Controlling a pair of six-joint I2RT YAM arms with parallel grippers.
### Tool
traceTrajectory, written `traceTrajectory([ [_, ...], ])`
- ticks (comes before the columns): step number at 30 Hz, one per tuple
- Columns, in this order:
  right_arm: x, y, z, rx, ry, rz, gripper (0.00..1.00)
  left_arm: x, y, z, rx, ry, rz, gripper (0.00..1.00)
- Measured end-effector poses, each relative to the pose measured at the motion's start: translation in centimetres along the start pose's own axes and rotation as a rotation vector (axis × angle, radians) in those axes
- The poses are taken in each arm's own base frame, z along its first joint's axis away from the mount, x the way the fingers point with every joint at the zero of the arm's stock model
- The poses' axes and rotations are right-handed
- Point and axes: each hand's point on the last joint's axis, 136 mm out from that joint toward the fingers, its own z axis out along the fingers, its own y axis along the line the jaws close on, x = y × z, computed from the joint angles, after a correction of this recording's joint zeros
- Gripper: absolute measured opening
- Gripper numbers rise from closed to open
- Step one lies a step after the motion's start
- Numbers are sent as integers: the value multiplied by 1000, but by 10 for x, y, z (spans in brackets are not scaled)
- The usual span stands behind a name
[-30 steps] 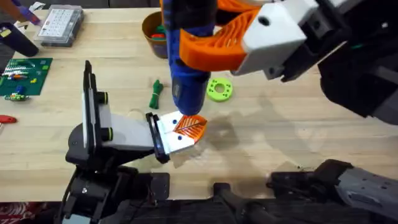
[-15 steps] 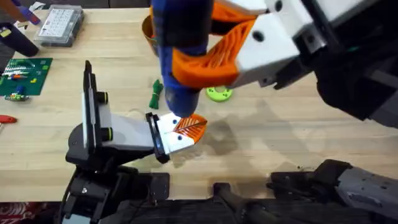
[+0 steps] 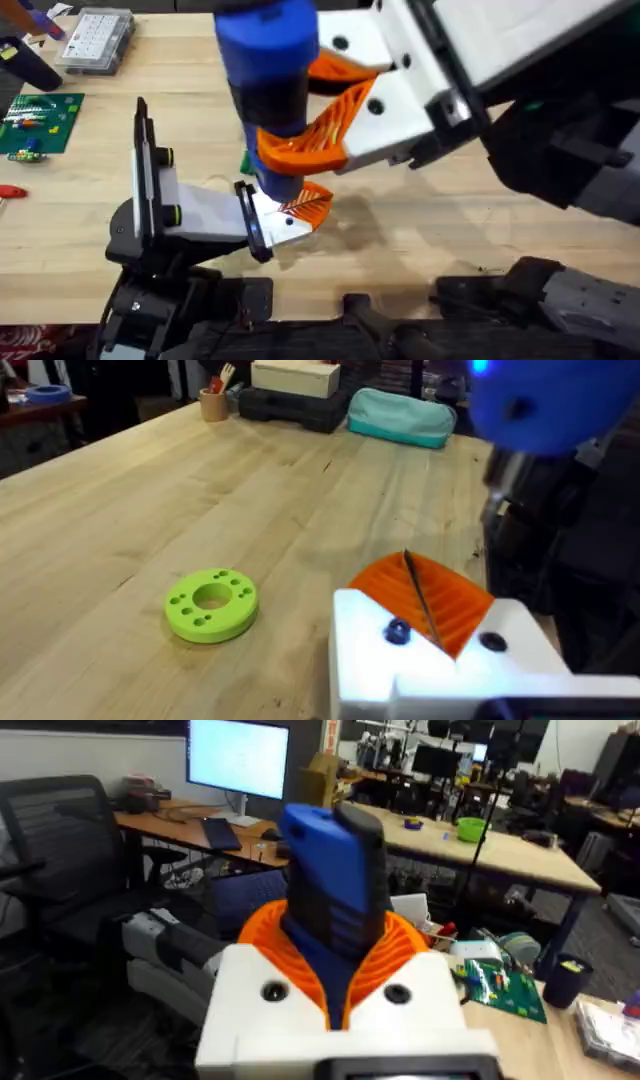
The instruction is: Pick up the gripper from the table and insert it into the empty holder that is missing its gripper. Then pick up a screw, insert it into the mounting hole, and use the screwdriver to tighten it. Finally, clean up the table by picking up the vegetable and placing it into the bucket.
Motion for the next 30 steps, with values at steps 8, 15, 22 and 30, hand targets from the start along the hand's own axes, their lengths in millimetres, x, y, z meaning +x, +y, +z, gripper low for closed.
traceTrajectory([
  [8,5,-3,-1,21,0,-20,47,0,0,0,0,0,0,12],
  [15,12,-7,-3,58,-1,-6,45,0,0,0,0,0,0,12],
  [22,26,-9,-6,84,11,28,45,0,0,0,0,0,0,12],
  [30,45,-21,-2,87,16,41,45,0,0,0,0,0,0,12],
])
